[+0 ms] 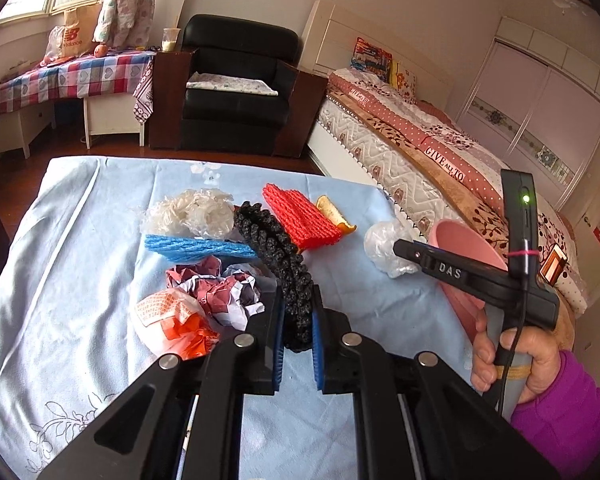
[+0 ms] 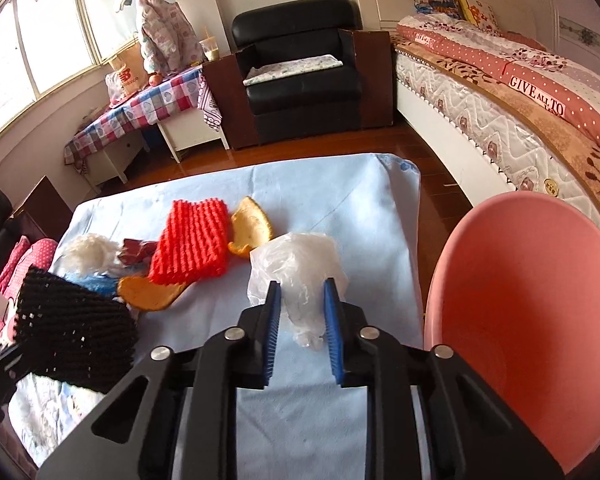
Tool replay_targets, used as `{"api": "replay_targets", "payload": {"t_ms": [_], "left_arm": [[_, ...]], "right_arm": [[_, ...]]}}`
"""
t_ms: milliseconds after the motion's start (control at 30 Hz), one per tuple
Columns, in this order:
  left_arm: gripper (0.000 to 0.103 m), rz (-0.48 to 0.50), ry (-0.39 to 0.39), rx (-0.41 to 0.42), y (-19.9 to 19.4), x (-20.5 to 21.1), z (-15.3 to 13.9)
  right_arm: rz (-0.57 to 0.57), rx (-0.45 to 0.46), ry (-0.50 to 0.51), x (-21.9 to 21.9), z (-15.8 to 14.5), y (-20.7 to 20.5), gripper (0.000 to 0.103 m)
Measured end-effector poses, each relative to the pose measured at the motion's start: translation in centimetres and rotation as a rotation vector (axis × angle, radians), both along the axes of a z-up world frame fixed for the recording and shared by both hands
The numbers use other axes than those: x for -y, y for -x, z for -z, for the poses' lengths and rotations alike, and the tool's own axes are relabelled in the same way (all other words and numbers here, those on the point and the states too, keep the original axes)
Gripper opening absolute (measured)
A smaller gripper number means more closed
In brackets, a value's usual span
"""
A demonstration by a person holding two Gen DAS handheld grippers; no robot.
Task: Collect trash
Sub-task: 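Grasp the black foam net with the left gripper while the right grasps the clear bag, then carry both items over the pink bucket and release them inside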
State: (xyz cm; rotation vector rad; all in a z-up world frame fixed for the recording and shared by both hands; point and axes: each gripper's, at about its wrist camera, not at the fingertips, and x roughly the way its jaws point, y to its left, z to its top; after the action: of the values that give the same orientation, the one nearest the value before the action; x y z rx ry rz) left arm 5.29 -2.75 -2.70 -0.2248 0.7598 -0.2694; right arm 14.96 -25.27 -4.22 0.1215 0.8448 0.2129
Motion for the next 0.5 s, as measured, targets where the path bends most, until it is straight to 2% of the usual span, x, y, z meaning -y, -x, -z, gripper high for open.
{"api": "replay_targets", "payload": {"t_ms": [500], "left_arm": [[0.010,0.002,-0.016,0.090,2.6,1.7,-3.7]], "right_arm": [[-0.050,0.125,-0.124,0.2,-5.0,9.4,0.017]]}}
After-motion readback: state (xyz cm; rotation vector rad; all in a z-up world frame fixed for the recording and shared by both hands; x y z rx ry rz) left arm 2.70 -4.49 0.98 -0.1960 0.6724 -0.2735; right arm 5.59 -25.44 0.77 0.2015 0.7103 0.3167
